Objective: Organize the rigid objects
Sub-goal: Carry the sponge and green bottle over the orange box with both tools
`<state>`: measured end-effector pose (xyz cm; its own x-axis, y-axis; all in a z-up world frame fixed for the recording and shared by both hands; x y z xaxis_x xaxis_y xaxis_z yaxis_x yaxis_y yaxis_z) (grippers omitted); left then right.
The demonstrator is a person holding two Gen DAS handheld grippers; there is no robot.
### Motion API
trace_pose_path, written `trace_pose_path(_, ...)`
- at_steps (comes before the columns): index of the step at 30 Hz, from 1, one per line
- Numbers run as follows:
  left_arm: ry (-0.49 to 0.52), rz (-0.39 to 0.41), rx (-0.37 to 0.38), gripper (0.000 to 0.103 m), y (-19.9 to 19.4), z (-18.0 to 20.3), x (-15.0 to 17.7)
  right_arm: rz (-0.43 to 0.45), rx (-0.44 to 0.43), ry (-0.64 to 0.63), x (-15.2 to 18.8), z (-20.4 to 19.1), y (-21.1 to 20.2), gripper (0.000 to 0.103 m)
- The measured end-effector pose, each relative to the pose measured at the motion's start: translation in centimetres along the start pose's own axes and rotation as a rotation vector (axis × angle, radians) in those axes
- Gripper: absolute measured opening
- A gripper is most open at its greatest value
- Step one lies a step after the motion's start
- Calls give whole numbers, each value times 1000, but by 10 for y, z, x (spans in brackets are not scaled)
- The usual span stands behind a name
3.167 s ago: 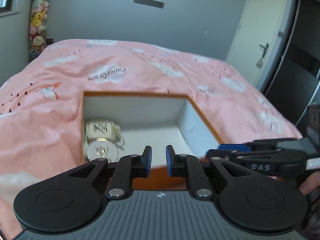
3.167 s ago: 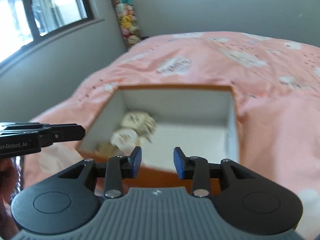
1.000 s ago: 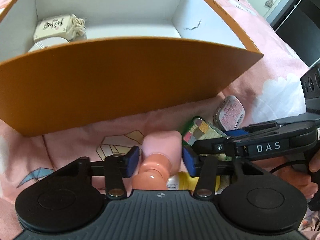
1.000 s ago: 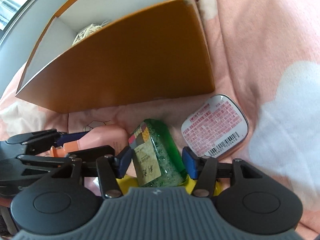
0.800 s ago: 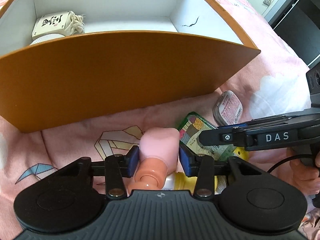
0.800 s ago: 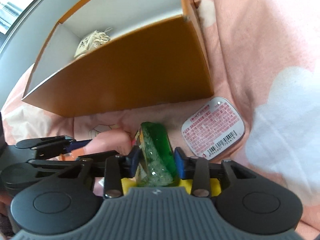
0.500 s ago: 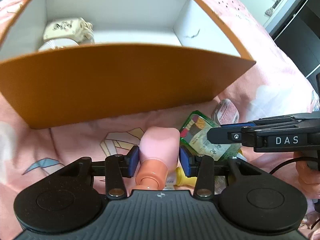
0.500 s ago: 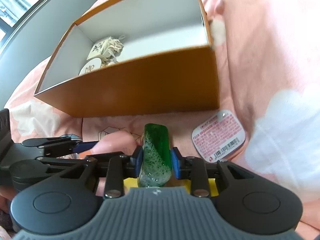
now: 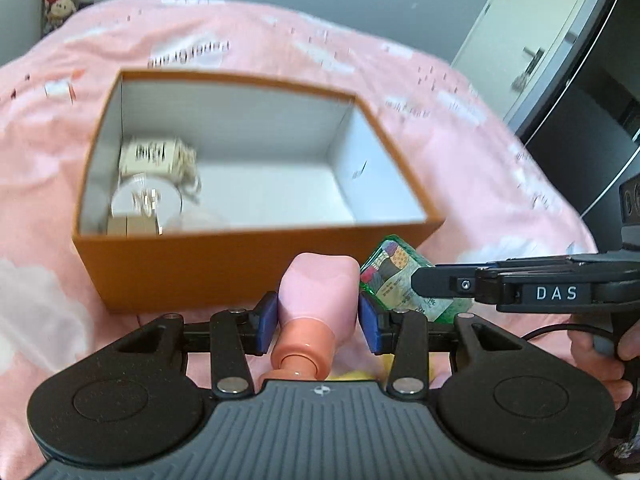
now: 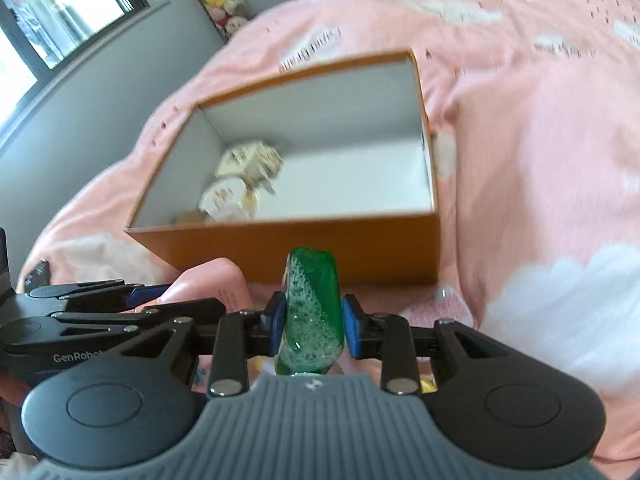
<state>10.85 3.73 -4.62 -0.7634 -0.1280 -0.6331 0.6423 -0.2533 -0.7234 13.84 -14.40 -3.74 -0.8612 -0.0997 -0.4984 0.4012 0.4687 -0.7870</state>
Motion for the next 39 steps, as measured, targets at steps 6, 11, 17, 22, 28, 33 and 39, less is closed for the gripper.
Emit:
trace_pose_path(6,-24,112,-25,49,-20,1,-29,98,-36,-57,-26,-24,-28,30)
trace_pose_path(11,-70,178,-52,49,-26,-9,-50,184,-66,-76,-53,-39,-41,30)
trace_pose_path(17,-92,207,-92,49,-12,-22,-78,200,-66,-62,-88,-49,-19,30)
trace_pose_path(22,-91,124,-141,49,21,-33,-84,175,-35,-18,-109,-46,14,30)
trace_pose_path(28,-93,6,-138,49,55,-44,-76,112,13,-8,-114,-39,57,29)
trace_pose_path(33,-82,-76,-123,49,73,-54,-73,49,45,4,-111,-29,88,29)
trace_pose_path(39,-44,-176,-103,49,88,-64,-73,-4,46,30,-103,-21,111,29)
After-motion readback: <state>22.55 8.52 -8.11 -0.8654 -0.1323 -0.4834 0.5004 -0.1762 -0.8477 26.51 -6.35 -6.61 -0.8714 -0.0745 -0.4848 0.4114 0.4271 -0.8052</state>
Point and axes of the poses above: each gripper's, at about its wrist camera, not at the fingertips, and y roughly the way its jaws point, z to its right, x to its underside, the point moved 5 cm from there along y, roughly the way its jaws point, and after that the axes turned 5 degrees about y, right-handed, at the moved point
